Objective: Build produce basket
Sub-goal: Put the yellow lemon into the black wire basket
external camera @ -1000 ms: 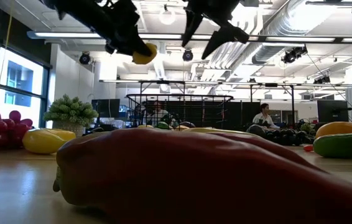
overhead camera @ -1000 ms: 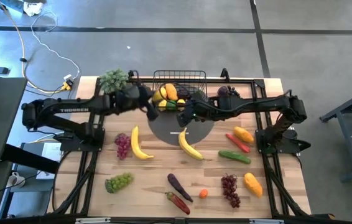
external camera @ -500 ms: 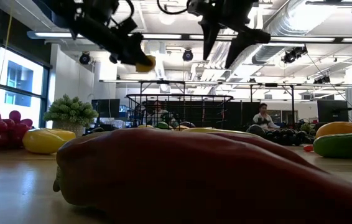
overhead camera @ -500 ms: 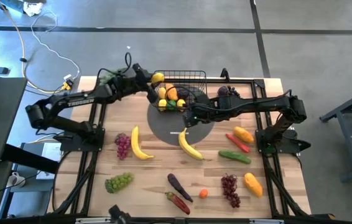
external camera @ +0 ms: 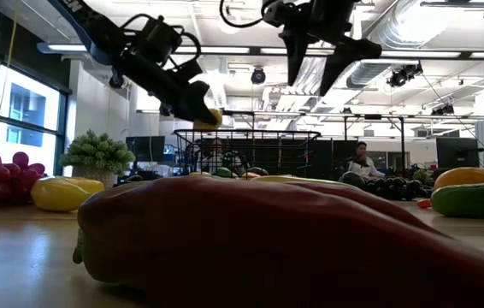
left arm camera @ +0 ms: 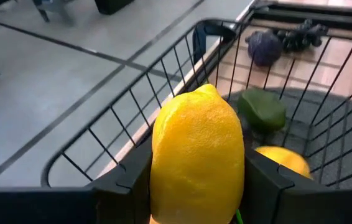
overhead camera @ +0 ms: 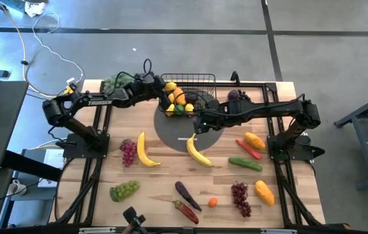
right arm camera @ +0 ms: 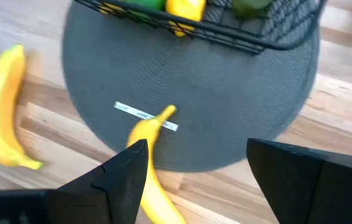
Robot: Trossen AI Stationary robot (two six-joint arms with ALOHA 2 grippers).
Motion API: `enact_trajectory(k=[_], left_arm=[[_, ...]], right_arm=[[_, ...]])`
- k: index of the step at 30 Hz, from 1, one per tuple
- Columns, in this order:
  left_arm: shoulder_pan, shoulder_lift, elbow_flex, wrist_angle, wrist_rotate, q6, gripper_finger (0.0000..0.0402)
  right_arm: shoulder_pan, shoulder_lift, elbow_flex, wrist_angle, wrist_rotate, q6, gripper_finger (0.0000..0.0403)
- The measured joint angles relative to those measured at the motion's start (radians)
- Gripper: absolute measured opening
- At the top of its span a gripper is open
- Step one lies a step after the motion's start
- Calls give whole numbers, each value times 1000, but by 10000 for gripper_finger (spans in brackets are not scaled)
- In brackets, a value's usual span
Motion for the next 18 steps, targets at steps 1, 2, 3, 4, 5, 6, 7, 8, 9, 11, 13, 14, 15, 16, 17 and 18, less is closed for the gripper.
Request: enact_trajectory(k=[1, 2, 3, 4, 5, 6, 7, 8, 9, 11, 13, 14, 15, 16, 17, 18], left_arm=[[0, 7, 0, 0, 0, 0, 158], [0, 14, 0, 1, 0, 0, 158], [0, 18, 0, 1, 0, 0, 158], [0, 22, 0, -2, -1, 0, 159], [0, 23, 0, -2, -1, 0, 160], [0, 23, 0, 0, 0, 0, 161], [0, 23, 0, 0, -1, 0, 163], [0, 23, 0, -1, -1, 0, 166], [0, 23, 0, -1, -1, 0, 170], [0, 23, 0, 0, -2, 0, 179], [0, 23, 0, -2, -3, 0, 189], [0, 23, 0, -2, -3, 0, 194], [0, 23, 0, -2, -3, 0, 200], [0, 23, 0, -3, -3, 0, 205], [0, 23, 0, -4, -3, 0, 210], [0, 23, 0, -4, -3, 0, 215]], right_arm=[[0, 0, 0, -14, -1, 6, 254], [0, 0, 0, -27, 0, 14, 254], [0, 0, 0, -41, 7, 22, 254], [0, 0, 0, -55, 18, 33, 254], [0, 0, 0, -68, 30, 43, 254], [-3, 0, 0, -79, 41, 49, 254], [-7, 0, 0, -91, 51, 54, 254], [-13, 0, 0, -104, 58, 57, 254], [-22, 0, 0, -118, 61, 57, 254], [-42, 0, 0, -141, 66, 57, 254], [-61, 0, 0, -158, 66, 38, 254], [-71, 0, 0, -163, 66, 24, 254], [-81, 0, 0, -164, 66, 6, 254], [-91, 0, 0, -164, 66, -16, 254], [-100, 0, 0, -164, 66, -37, 254], [-110, 0, 0, -164, 65, -57, 254]])
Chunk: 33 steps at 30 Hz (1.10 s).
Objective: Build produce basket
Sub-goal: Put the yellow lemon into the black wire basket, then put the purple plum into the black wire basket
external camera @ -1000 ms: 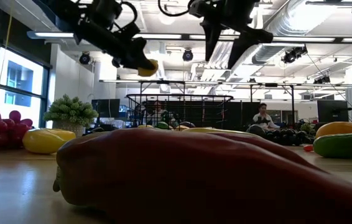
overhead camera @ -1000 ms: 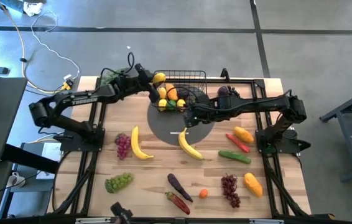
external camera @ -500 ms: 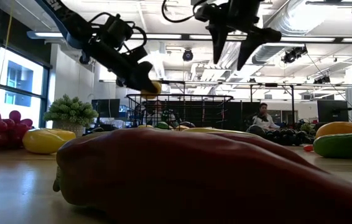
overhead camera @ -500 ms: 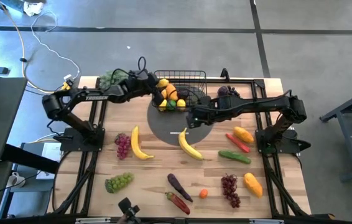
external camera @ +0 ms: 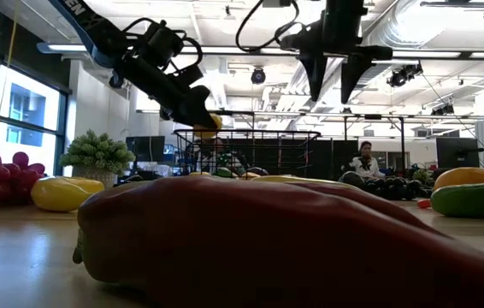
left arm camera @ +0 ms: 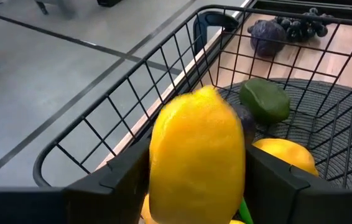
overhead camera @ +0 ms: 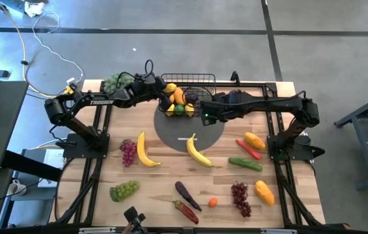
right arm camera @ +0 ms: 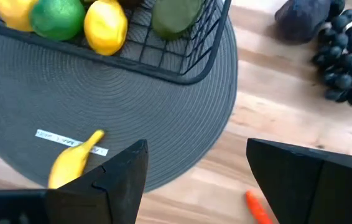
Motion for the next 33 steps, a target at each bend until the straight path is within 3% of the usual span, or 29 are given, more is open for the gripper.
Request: enact_trajectory(k=[9, 24, 33], left_arm=[[0, 0, 0, 0, -10, 0, 243], [0, 0, 0, 8, -117, -3, 248], [0, 0, 0, 8, -117, -54, 248]], right_arm=[[-87, 0, 0, 0, -7, -158, 254], [-179, 0, 0, 23, -45, -463, 255], [-269, 0, 0, -13, -46, -560, 308]])
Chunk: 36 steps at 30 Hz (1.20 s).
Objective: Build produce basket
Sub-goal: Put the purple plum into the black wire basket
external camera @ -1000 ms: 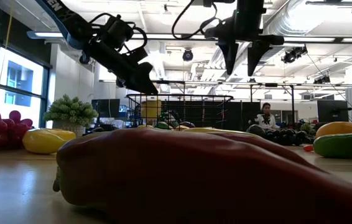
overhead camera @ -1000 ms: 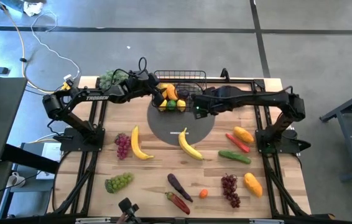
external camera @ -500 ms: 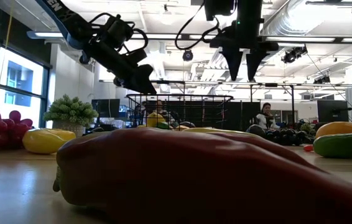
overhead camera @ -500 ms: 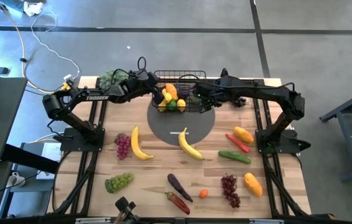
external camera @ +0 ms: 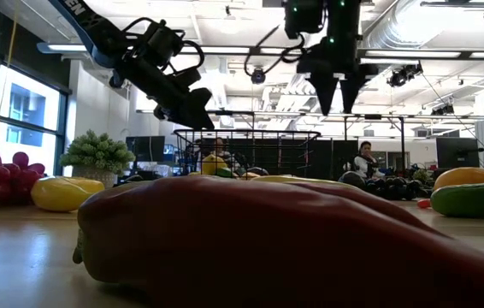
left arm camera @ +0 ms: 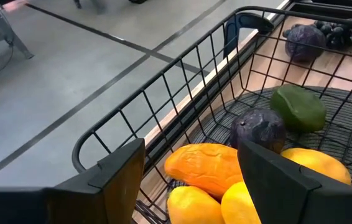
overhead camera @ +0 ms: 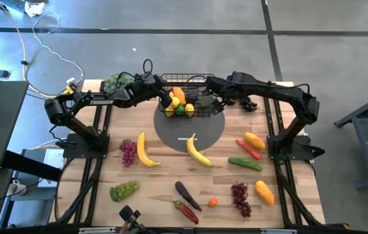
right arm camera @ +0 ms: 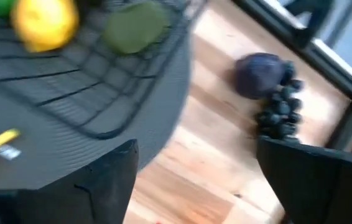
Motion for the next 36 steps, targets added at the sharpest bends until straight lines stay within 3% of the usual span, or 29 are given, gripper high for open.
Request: enact_trajectory(k=[8, 16, 25, 31, 36], left_arm=[[0, 0, 0, 0, -16, -2, 248], [0, 0, 0, 2, -5, -48, 248], [0, 0, 0, 2, -5, -52, 248], [0, 0, 0, 2, -22, -52, 248], [0, -1, 0, 3, -53, -52, 248]], right_arm=[[-109, 0, 0, -45, 84, -119, 325], [-253, 0, -19, 18, 61, -271, 325], [-399, 0, -94, 173, -148, -483, 325], [-451, 1, -147, 220, -165, -637, 325], [-476, 4, -223, 283, -226, -647, 325]])
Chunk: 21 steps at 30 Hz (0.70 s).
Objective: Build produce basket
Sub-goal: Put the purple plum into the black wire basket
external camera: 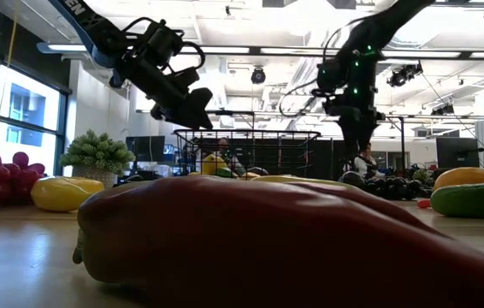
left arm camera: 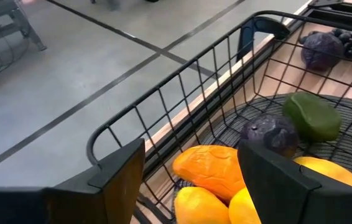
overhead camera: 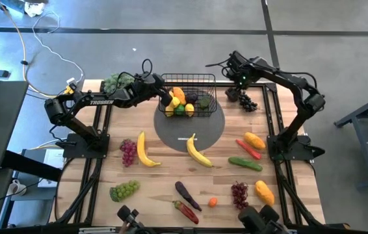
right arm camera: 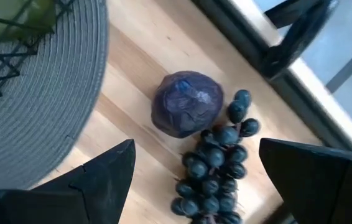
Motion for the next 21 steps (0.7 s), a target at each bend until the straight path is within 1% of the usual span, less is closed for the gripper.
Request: enact_trajectory(k=[6, 16, 21], left_arm=[[0, 0, 0, 0, -29, 0, 248], [0, 0, 0, 0, -29, 0, 248], [0, 0, 0, 0, -29, 1, 248]], right_arm=[[1, 1, -75, 87, -8, 20, 325], [15, 1, -126, 210, -22, 56, 325], [14, 23, -127, 214, 22, 73, 325]])
